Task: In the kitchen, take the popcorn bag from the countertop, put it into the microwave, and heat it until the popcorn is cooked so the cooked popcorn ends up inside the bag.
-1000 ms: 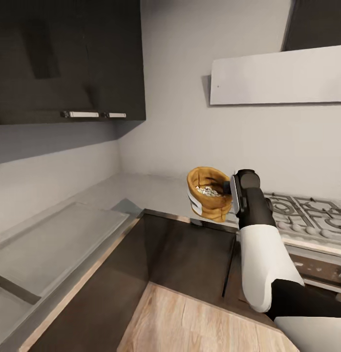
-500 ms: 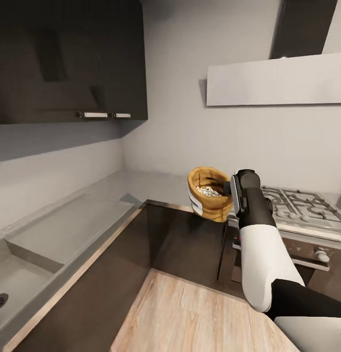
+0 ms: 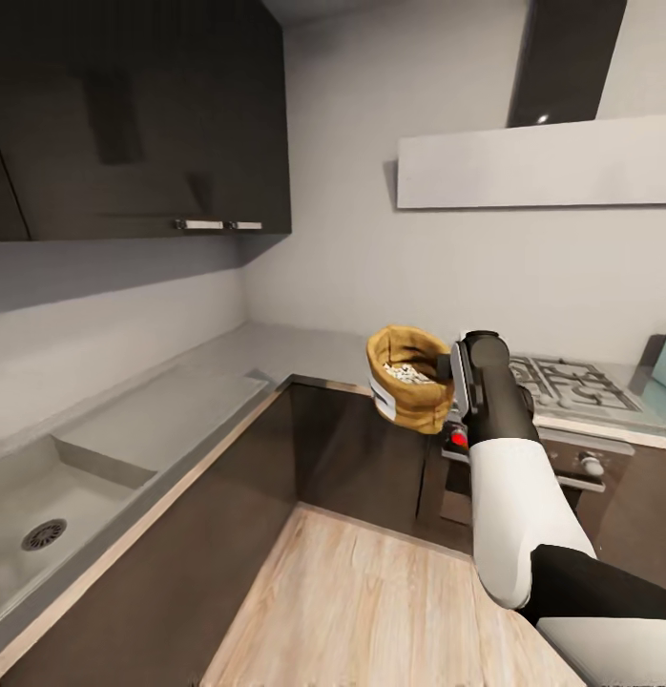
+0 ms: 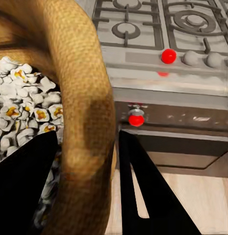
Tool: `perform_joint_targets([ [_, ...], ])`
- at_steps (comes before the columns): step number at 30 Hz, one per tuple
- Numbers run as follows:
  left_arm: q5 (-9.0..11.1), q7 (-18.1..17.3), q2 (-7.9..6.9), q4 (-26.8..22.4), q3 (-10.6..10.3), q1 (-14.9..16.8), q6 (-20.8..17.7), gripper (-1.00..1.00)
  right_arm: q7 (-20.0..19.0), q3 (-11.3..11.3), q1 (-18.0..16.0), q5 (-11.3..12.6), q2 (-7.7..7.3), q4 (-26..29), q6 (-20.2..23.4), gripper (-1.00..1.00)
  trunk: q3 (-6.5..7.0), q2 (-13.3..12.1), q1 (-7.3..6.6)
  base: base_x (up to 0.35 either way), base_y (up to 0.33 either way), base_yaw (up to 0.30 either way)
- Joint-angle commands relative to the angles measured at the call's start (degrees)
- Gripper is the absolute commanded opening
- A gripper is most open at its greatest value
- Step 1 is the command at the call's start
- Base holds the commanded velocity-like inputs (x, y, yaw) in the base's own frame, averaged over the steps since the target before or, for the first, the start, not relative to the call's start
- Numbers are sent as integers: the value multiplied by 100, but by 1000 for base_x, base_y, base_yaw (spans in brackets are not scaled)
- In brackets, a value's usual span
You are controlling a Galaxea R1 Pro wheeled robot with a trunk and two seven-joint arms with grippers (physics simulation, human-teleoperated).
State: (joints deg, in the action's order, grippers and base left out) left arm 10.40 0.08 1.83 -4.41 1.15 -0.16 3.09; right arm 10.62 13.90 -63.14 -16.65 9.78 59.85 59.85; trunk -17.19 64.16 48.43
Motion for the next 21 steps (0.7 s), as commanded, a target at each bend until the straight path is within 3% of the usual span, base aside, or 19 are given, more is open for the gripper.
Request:
perform_joint_targets([
  [1,32,1,1,-7,8,-2,8,100,26,14,-5,37,-136,1,15,-100,-6,5,-3,-345,0,0],
  [2,32,1,1,-7,8,-2,8,100,29,20,-5,38,-229,1,15,-100,-6,5,-3,-345,0,0],
  [4,32,1,1,-7,8,-2,8,100,46,24,-5,22,-271,1,15,-100,-6,5,-3,-345,0,0],
  [12,32,1,1,-7,8,-2,8,100,272,24,-5,12,-275,0,15,-100,-6,5,-3,-324,0,-205],
  [21,32,1,1,-7,8,-2,8,100,288,25,-5,12,-275,-5,15,-100,-6,5,-3,-32,0,-255],
])
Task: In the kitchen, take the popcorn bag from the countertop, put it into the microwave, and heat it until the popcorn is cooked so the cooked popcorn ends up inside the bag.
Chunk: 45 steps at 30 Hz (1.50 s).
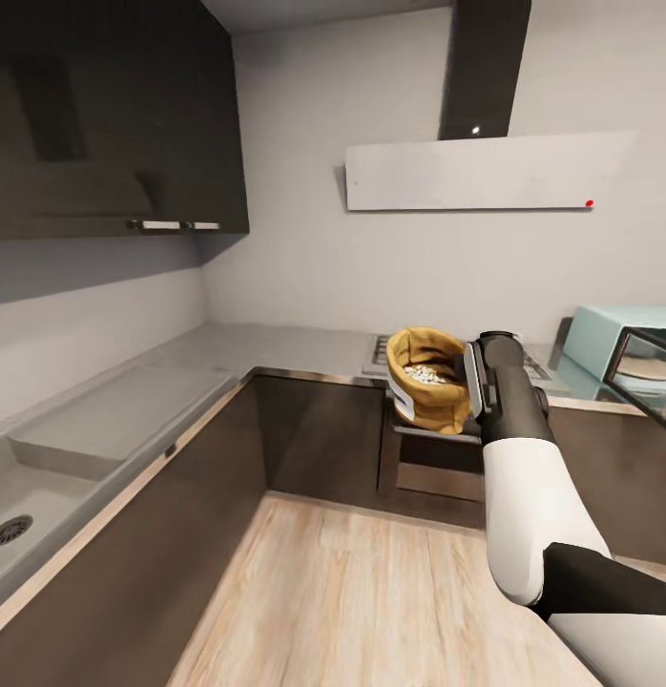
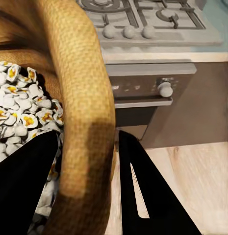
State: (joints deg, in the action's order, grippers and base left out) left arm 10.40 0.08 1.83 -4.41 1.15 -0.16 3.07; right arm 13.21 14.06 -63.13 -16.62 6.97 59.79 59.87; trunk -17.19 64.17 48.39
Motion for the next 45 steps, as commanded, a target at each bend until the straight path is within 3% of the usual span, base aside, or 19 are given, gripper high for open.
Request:
perform_joint_targets([
  [1,32,1,1,-7,8,-2,10,100,29,9,-6,9,6,0,13,-100,-6,4,0,-1,0,-256],
  [12,32,1,-1,-7,8,-2,9,100,24,25,-6,18,-7,-29,13,-100,-6,4,0,0,0,-260],
  [14,32,1,1,-7,8,-2,9,100,24,31,-4,18,-63,-29,13,-100,-6,4,0,0,0,-264],
  [17,32,1,1,-7,8,-2,10,100,24,35,2,27,-284,-29,13,-100,-6,4,0,0,0,-264],
  [19,32,1,1,-7,8,-2,10,100,24,35,3,27,-331,-29,13,-100,-6,4,0,0,0,-264],
  [24,32,1,1,-7,8,-2,10,100,24,35,3,26,-350,-30,13,-100,-6,4,0,0,0,-264],
  [28,32,1,1,-5,8,-2,10,100,17,35,3,33,-455,-30,13,-100,-6,4,0,0,0,-265],
  [45,32,1,1,-4,8,-2,9,100,13,158,3,27,-556,-20,13,-100,-6,4,0,0,0,-265],
])
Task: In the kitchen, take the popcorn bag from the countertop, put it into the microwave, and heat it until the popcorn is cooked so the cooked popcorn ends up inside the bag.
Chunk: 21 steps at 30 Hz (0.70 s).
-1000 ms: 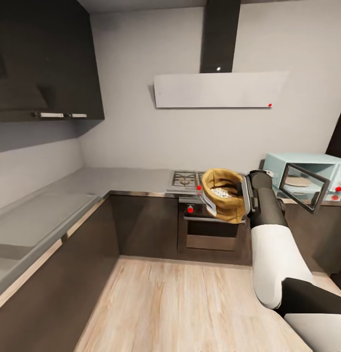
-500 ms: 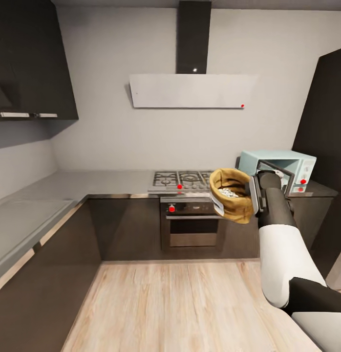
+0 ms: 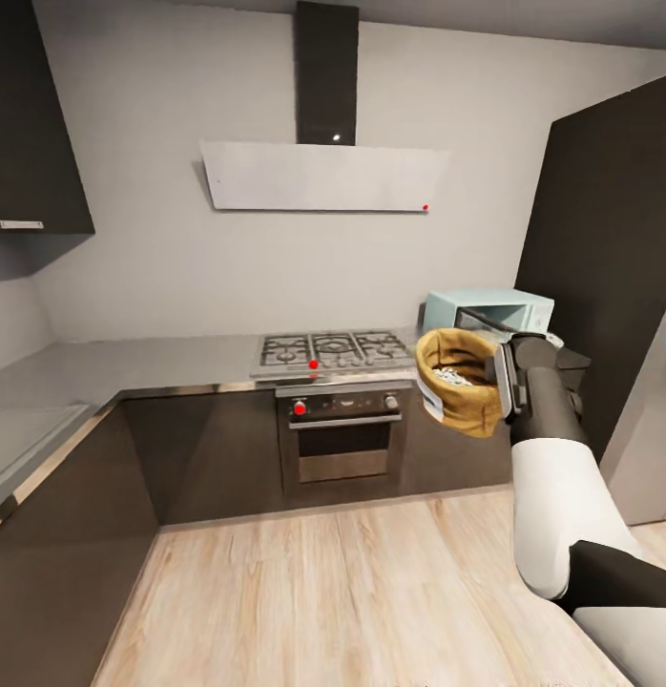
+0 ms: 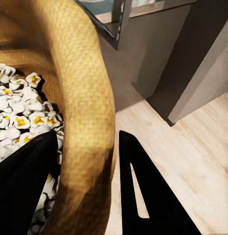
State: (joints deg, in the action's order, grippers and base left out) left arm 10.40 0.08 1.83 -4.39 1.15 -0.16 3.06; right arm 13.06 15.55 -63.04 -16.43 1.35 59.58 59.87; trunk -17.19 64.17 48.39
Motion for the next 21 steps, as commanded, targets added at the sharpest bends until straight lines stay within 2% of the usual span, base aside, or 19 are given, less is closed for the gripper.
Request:
perform_joint_targets([
  [1,32,1,1,-8,8,-2,10,100,29,9,-6,8,6,1,13,-100,-6,4,0,0,0,-265],
  [21,32,1,1,-2,5,-2,7,100,29,9,-6,4,4,1,13,-100,-6,4,0,0,0,-265],
])
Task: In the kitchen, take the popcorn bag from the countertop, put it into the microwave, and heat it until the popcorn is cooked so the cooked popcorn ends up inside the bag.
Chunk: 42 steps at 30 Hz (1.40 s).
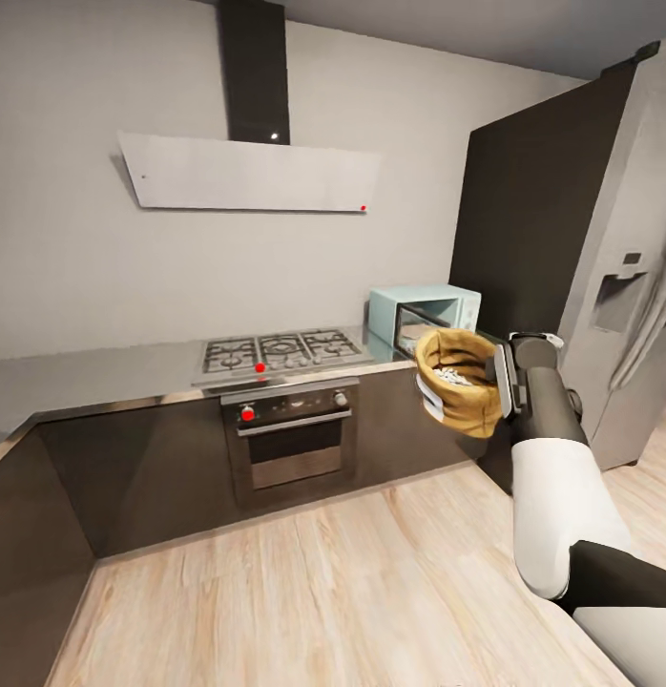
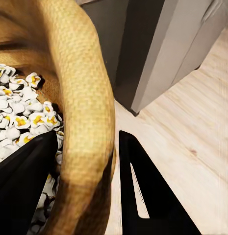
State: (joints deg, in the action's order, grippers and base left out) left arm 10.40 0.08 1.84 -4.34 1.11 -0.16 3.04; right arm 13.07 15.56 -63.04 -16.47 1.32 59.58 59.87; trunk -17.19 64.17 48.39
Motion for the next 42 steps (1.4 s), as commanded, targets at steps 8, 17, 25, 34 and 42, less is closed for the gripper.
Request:
perform_joint_targets([
  [8,32,1,2,-6,5,-2,12,100,28,9,-6,4,0,1,13,-100,-6,4,0,0,0,-265],
  [17,24,-1,10,-3,3,-2,10,100,26,9,-6,4,0,1,13,-100,-6,4,0,0,0,-265],
  [25,24,1,4,-3,3,-2,9,100,28,9,-6,4,0,1,13,-100,-6,4,0,0,0,-265],
  [34,24,0,10,2,3,-2,11,100,29,9,-6,4,0,1,13,-100,-6,4,0,0,0,-265],
  [42,24,-1,10,3,3,-2,11,100,28,9,-6,4,0,3,13,-100,-6,4,0,0,0,-265],
])
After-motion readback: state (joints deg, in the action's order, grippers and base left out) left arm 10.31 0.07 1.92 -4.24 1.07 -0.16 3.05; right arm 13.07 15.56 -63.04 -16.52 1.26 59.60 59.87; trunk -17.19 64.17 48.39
